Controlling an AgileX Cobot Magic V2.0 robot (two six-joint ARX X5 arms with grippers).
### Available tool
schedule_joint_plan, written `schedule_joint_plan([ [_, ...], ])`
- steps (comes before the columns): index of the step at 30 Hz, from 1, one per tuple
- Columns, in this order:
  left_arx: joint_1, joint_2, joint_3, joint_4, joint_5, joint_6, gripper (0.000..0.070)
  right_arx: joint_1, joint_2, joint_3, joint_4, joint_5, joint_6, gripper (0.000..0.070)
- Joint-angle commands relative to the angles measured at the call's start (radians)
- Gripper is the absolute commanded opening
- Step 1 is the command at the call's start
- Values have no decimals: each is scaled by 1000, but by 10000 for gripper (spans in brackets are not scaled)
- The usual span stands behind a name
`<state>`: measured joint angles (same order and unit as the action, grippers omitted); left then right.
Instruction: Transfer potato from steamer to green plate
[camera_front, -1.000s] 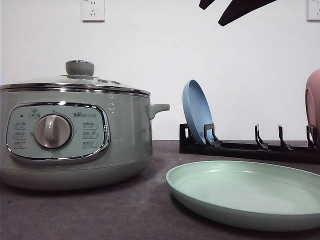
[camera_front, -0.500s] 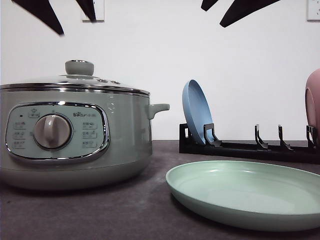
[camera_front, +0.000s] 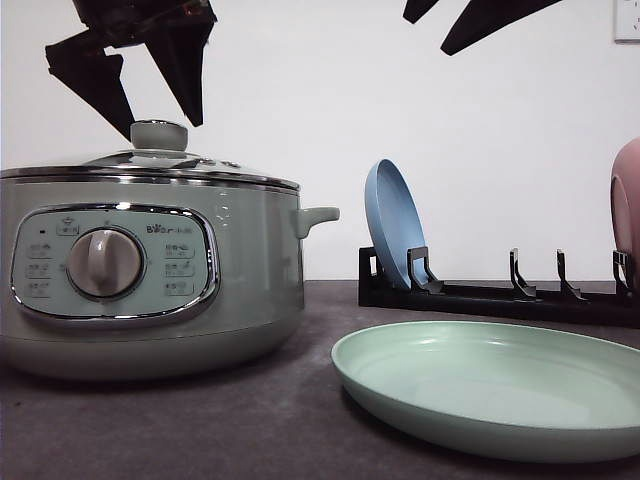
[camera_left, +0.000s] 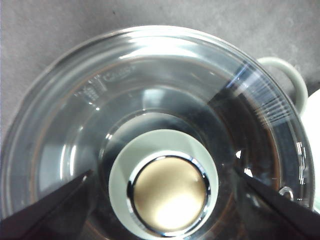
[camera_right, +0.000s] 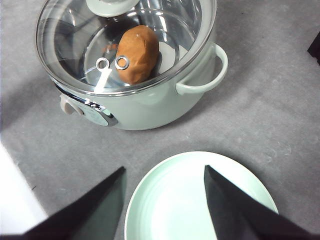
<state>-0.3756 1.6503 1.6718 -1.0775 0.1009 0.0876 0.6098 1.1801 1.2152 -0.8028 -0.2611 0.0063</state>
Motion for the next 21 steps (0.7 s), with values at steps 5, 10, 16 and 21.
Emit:
schedule_joint_plan([
  [5, -5, 38, 25, -3, -4, 10, 550, 8, 7, 15, 10, 1, -8, 306],
  [10, -7, 54, 25, -7, -4, 9, 541, 8, 7, 15, 10, 1, -8, 307],
  [16, -18, 54, 25, -8, -4, 9, 424, 8, 7, 15, 10, 4, -11, 306],
  [21, -18, 54, 25, -21, -4, 5, 340, 7, 7, 15, 10, 5, -15, 307],
])
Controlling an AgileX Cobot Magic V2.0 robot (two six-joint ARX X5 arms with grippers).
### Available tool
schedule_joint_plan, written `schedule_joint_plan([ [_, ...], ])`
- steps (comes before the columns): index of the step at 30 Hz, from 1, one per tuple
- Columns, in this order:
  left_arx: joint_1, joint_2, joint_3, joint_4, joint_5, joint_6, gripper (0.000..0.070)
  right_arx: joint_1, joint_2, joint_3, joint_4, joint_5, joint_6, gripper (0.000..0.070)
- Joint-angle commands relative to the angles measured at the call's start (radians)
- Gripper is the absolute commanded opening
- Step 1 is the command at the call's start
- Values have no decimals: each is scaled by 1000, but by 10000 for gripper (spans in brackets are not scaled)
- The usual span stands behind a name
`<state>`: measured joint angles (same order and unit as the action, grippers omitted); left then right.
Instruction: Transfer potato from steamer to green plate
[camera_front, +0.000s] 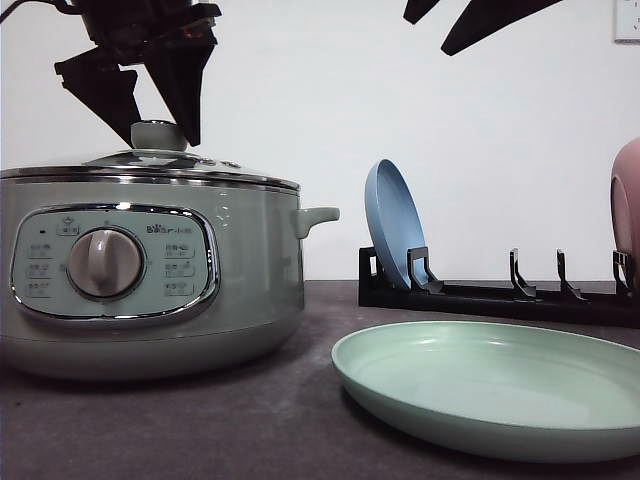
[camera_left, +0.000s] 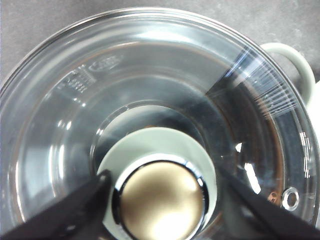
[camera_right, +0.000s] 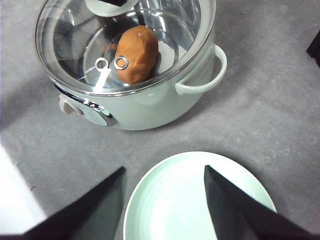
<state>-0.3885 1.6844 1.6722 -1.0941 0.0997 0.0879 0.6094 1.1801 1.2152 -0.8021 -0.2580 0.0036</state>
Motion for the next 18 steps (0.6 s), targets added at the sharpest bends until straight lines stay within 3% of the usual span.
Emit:
schedule_joint_plan([
  [1, -5, 20, 25, -12, -3, 5, 315, 8, 7, 15, 9, 5, -12, 307],
  [10, -5, 20, 25, -43, -3, 1, 292, 7, 7, 15, 18, 5, -12, 307],
  [12, -5, 20, 25, -44, -3, 1, 218, 7, 7, 15, 18, 5, -12, 307],
  [16, -5, 20, 25, -48, -3, 0, 2, 7, 7, 15, 18, 5, -12, 306],
  [18, -5, 20, 25, -47, -3, 0, 0, 7, 7, 15, 20, 5, -12, 306],
])
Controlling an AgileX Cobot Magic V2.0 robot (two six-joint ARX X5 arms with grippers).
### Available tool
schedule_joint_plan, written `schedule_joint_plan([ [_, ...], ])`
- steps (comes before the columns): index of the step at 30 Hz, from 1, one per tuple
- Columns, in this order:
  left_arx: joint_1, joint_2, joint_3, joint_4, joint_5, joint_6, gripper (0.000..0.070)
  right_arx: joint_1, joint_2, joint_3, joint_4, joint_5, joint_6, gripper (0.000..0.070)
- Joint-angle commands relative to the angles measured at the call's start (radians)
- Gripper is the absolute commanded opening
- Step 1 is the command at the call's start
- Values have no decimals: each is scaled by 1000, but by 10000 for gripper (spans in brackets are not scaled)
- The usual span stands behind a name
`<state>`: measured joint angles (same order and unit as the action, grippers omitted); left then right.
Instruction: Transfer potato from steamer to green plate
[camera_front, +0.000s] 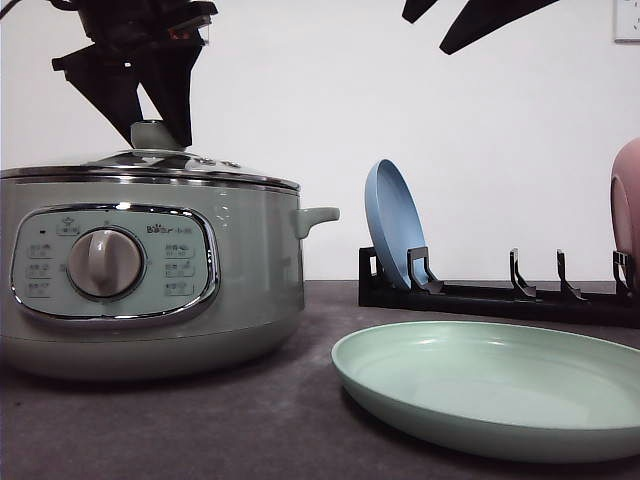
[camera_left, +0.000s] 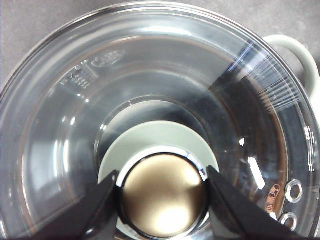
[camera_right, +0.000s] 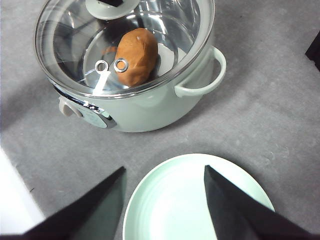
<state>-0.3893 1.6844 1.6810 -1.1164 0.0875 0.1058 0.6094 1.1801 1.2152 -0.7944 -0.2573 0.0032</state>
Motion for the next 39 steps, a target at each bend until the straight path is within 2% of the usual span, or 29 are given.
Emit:
schedule_joint_plan([
  [1, -4, 20, 16, -24, 9, -17, 1, 7, 7, 15, 14, 4, -11, 306],
  [19, 19, -78, 48, -4, 7, -21, 1, 7, 7, 15, 24, 3, -11, 307],
  [23, 42, -121, 48, -5, -32, -28, 1, 7, 7, 15, 25, 3, -11, 307],
  [29, 105, -191, 48, -11, -54, -32, 1, 7, 7, 15, 37, 2, -9, 307],
  [32, 147, -226, 48, -23, -92, -35, 1, 7, 7, 15, 40, -1, -4, 307],
  [39, 271, -290, 48, -52, -139, -35, 1, 8, 8, 15, 40, -5, 0, 307],
])
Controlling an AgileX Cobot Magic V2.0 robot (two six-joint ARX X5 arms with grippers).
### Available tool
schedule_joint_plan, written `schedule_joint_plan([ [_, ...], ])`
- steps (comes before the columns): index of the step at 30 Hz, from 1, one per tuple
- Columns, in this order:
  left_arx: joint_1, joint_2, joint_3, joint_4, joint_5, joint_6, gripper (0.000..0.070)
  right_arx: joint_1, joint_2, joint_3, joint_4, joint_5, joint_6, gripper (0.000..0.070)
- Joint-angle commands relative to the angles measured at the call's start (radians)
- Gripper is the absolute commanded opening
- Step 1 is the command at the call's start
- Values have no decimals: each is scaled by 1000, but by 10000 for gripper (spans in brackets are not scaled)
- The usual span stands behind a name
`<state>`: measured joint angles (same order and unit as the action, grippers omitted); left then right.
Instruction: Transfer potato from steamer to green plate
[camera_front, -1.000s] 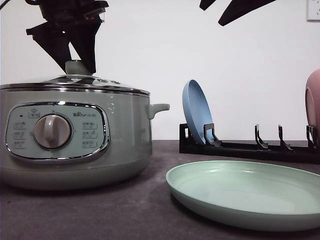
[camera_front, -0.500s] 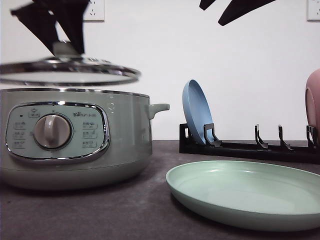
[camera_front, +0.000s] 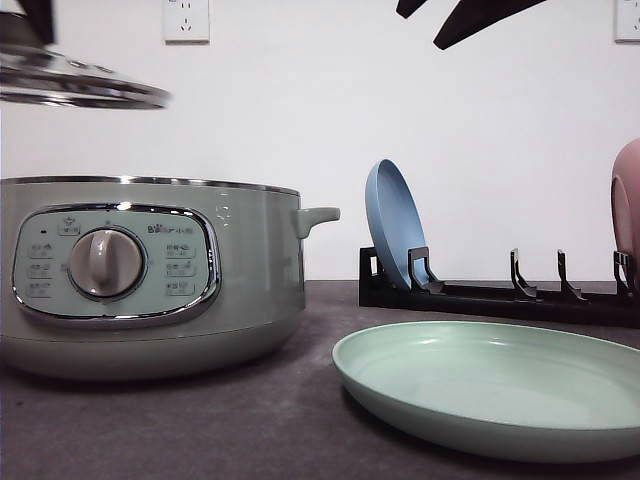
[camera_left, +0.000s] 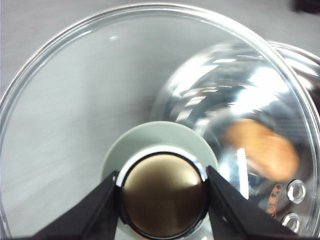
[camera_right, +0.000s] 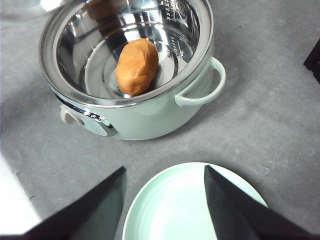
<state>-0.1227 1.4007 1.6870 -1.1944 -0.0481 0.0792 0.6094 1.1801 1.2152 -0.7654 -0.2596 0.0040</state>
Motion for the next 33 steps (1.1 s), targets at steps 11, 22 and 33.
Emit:
schedule_joint_plan([
  [11, 148, -24, 42, -13, -14, -8, 1, 10, 9, 16, 32, -8, 19, 341],
  [22, 157, -24, 42, -10, -14, -9, 1, 40, 184, 186, 64, -57, 51, 375],
  [33, 165, -24, 42, -9, -14, -9, 1, 125, 614, 633, 16, -56, 32, 427],
])
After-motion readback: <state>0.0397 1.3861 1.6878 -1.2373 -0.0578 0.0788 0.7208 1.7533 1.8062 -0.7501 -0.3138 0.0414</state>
